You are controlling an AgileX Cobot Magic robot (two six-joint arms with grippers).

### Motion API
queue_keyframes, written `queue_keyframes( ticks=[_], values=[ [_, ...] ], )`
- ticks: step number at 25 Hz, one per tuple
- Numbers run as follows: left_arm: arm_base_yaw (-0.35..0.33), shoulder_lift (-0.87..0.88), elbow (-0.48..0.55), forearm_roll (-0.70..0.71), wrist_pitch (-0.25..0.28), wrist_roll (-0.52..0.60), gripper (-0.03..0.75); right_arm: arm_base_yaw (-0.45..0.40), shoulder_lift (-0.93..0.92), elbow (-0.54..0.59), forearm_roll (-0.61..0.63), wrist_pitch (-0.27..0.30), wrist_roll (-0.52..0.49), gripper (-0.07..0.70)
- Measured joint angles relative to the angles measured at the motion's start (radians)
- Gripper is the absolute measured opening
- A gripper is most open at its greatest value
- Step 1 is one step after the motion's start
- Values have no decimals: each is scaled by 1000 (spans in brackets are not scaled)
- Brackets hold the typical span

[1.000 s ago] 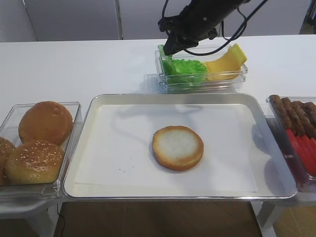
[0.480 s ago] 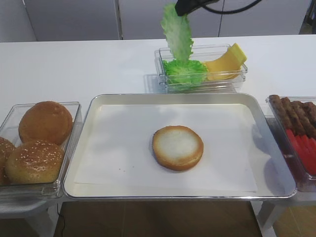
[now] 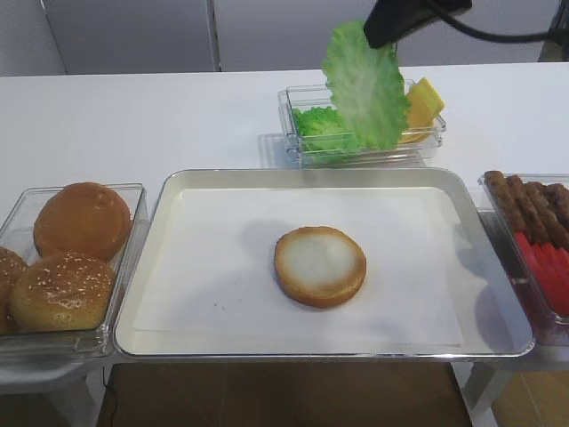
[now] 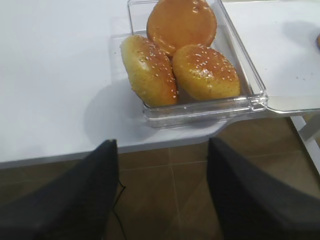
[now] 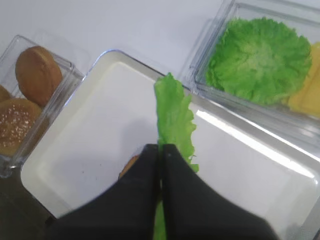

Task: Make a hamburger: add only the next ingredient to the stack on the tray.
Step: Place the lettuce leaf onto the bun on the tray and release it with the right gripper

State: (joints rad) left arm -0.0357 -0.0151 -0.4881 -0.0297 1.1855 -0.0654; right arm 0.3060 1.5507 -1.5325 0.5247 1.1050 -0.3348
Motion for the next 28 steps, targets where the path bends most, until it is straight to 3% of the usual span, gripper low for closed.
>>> queue_keyframes(
  ticks=[9, 16, 21, 28],
  values=[
    [0, 0, 0, 0, 0, 0, 422, 0, -97, 293, -2, -115, -47, 6],
    [0, 0, 0, 0, 0, 0, 422, 0, -97, 446, 51, -260, -147, 5],
    [0, 0, 0, 0, 0, 0, 422, 0, -79, 484, 129, -318, -230, 5],
    [0, 0, 0, 0, 0, 0, 422, 0, -22, 486, 233, -333, -304, 5]
  ],
)
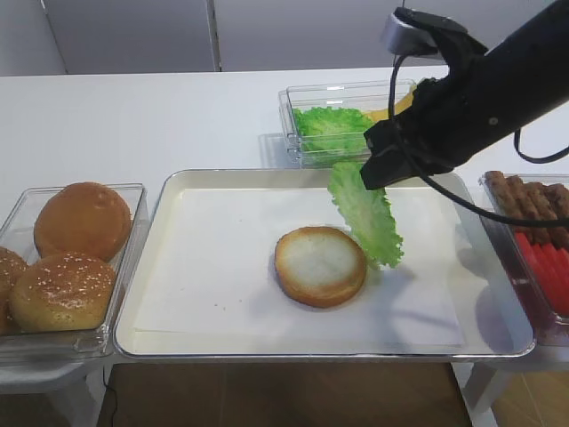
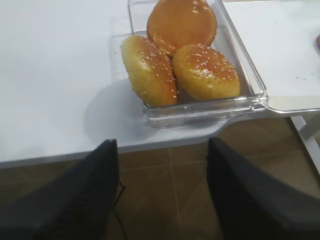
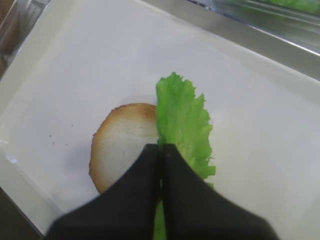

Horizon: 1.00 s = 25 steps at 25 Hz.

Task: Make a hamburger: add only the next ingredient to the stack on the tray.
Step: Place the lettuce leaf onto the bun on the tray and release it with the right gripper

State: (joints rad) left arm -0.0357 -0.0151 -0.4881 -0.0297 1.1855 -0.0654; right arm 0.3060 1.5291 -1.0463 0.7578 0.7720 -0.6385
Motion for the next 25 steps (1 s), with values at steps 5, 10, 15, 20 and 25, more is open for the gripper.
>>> queue_keyframes(
  ticks=[5, 10, 15, 20, 25],
  values=[
    [0, 0, 0, 0, 0, 0, 422, 0, 17, 0, 88, 28, -33, 5],
    [0, 0, 0, 0, 0, 0, 422, 0, 34, 0, 113, 61, -42, 5],
    [0, 0, 0, 0, 0, 0, 422, 0, 64, 0, 160, 98, -57, 5],
    [0, 0, 0, 0, 0, 0, 422, 0, 75, 0, 198, 107, -79, 5],
    [0, 0, 0, 0, 0, 0, 422, 0, 97, 0, 232, 123, -89, 5]
  ],
)
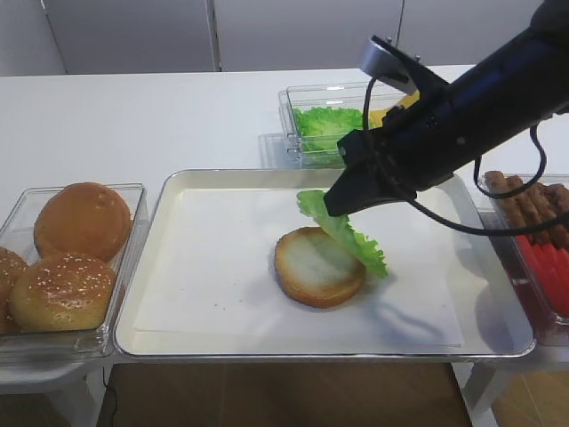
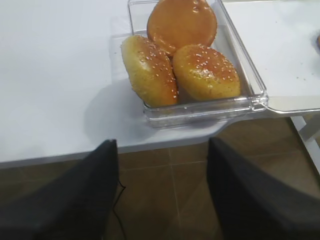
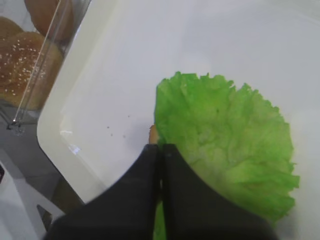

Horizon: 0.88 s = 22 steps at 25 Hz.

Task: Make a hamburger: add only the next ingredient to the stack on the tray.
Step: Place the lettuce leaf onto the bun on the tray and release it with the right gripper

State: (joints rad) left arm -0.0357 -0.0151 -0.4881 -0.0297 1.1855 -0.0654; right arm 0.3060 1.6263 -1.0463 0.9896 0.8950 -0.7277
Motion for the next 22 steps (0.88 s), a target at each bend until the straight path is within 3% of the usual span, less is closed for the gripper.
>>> queue_keyframes(
  ticks=[22],
  values=[
    [0, 0, 0, 0, 0, 0, 422, 0, 8, 0, 17, 21, -32, 5]
  ],
)
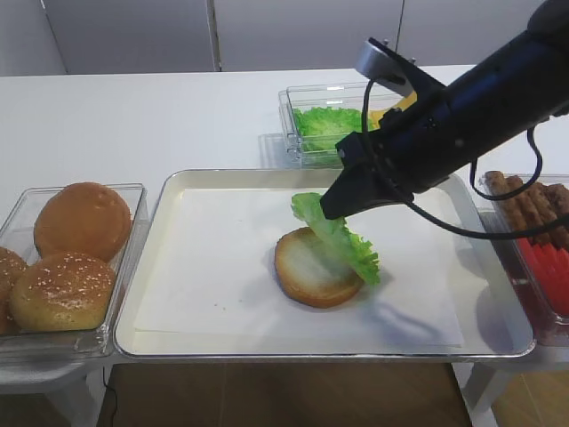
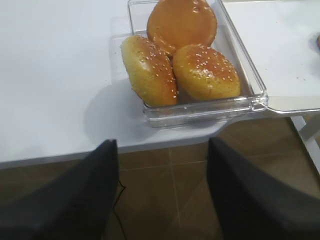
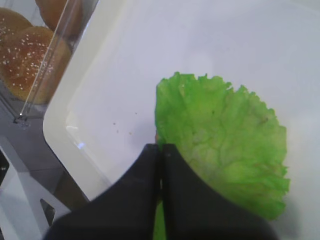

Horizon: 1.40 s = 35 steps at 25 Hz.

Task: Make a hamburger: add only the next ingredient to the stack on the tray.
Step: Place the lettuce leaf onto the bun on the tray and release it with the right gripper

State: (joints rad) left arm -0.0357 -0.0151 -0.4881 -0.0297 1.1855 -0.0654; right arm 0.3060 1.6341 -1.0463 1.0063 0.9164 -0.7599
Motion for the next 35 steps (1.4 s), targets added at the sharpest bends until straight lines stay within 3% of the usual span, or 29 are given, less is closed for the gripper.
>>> queue_keyframes(
  ticks=[27, 31, 35],
  values=[
    [0, 0, 0, 0, 0, 0, 422, 0, 0, 0, -40, -43, 21, 8],
    [0, 0, 0, 0, 0, 0, 422, 0, 0, 0, -39, -43, 24, 100],
    [0, 0, 0, 0, 0, 0, 422, 0, 0, 0, -39, -41, 24, 313]
  ],
)
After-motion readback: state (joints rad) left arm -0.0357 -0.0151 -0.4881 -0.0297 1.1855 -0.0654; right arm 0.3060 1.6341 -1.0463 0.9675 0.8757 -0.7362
